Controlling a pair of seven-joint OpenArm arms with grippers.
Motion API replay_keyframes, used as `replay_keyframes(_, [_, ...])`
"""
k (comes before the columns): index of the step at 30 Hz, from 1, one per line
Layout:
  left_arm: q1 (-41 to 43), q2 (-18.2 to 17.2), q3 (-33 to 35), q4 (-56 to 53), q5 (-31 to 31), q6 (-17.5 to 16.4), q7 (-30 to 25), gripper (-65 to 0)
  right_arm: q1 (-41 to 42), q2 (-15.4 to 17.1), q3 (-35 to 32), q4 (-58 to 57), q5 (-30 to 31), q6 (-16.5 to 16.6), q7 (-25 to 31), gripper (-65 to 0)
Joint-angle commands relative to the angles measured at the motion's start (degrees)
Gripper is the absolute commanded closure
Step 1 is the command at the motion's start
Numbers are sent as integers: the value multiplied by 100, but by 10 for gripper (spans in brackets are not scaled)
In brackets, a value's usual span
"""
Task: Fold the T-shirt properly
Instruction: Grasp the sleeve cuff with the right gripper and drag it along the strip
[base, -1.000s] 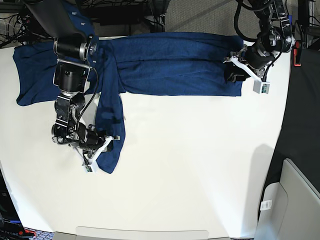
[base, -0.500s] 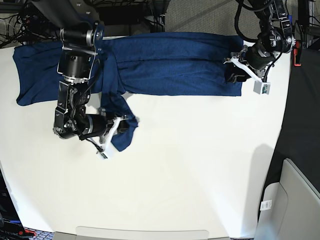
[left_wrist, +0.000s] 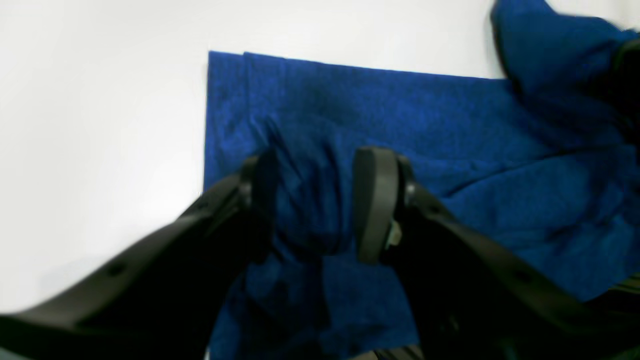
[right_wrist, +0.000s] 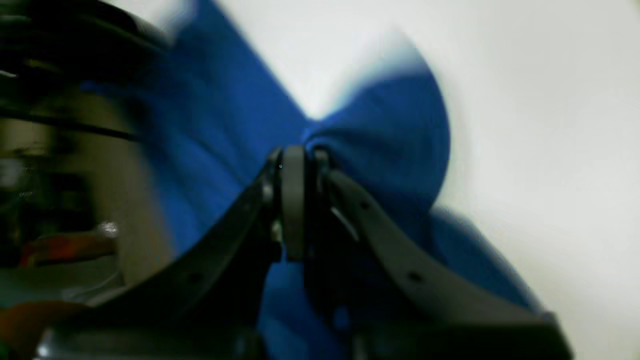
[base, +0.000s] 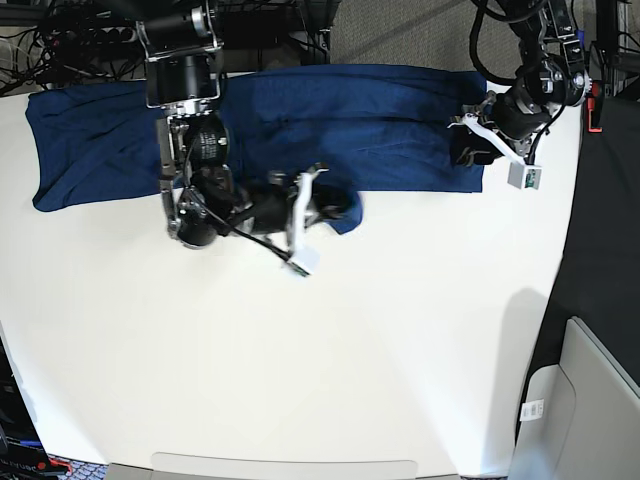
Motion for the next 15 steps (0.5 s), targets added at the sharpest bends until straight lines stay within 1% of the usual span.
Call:
replay_keyframes(1, [-15, -49, -34, 94, -34, -15, -99, -247, 113, -49, -58, 93, 211, 14, 44, -2])
replay_keyframes(3, [-15, -49, -34, 94, -34, -15, -99, -247, 122, -234, -207, 93, 422, 14, 44, -2])
replay_keyframes(7, [-6, -49, -34, 85, -34, -15, -99, -247, 201, -559, -524, 84, 457, 14, 44, -2])
replay_keyframes(15, [12, -49, -43, 85, -34, -15, -108, -247, 746, -593, -1631, -417, 457, 14, 44, -2])
